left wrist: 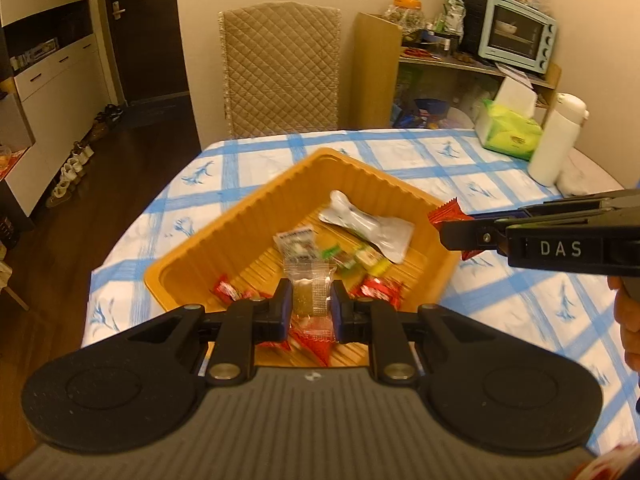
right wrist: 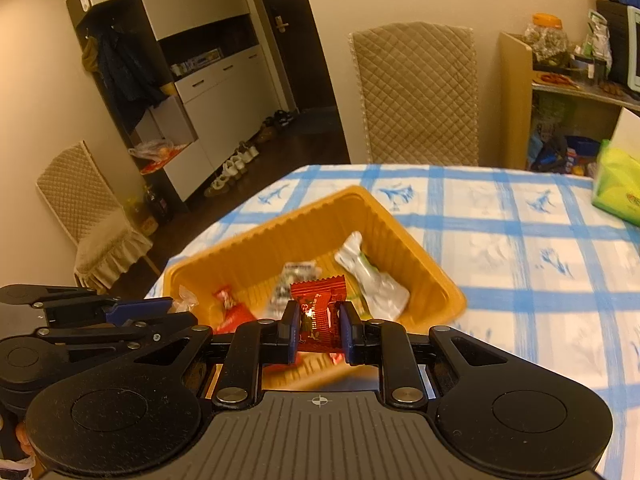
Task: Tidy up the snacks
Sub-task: 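Carry the brown candy and red candy over the orange tray with both tools, then open the left tool to drop the brown candy while the right tool releases the red candy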
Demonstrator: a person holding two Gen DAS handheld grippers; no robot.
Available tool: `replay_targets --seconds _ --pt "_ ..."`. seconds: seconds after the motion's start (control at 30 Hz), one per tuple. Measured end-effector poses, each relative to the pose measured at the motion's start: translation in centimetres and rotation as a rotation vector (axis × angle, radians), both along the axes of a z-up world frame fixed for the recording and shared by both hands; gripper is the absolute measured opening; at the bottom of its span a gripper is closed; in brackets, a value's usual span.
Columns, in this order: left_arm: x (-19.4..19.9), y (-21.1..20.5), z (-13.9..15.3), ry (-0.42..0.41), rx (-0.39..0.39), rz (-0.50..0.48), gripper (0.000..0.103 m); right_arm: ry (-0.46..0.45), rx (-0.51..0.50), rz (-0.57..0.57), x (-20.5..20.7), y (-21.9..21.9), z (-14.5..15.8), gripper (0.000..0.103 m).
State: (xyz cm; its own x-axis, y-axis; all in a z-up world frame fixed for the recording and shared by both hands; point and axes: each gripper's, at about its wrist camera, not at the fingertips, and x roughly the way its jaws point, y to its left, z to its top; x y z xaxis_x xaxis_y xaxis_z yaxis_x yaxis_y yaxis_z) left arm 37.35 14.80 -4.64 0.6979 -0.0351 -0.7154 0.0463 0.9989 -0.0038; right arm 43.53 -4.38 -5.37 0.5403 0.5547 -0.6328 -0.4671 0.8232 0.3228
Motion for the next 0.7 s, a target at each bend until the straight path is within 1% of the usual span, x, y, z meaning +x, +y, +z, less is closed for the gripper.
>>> replay_targets --seconds 0.27,0.7 --pt "3.1 1.3 -0.5 0.014 0.007 0.031 0.018 0.005 -0.007 0.011 2.8 2.1 -0.6 0.021" --pt "5.9 2.9 -1.9 0.035 0.013 0.050 0.018 0.027 -0.014 0.004 5.6 3.9 -1.7 0.021"
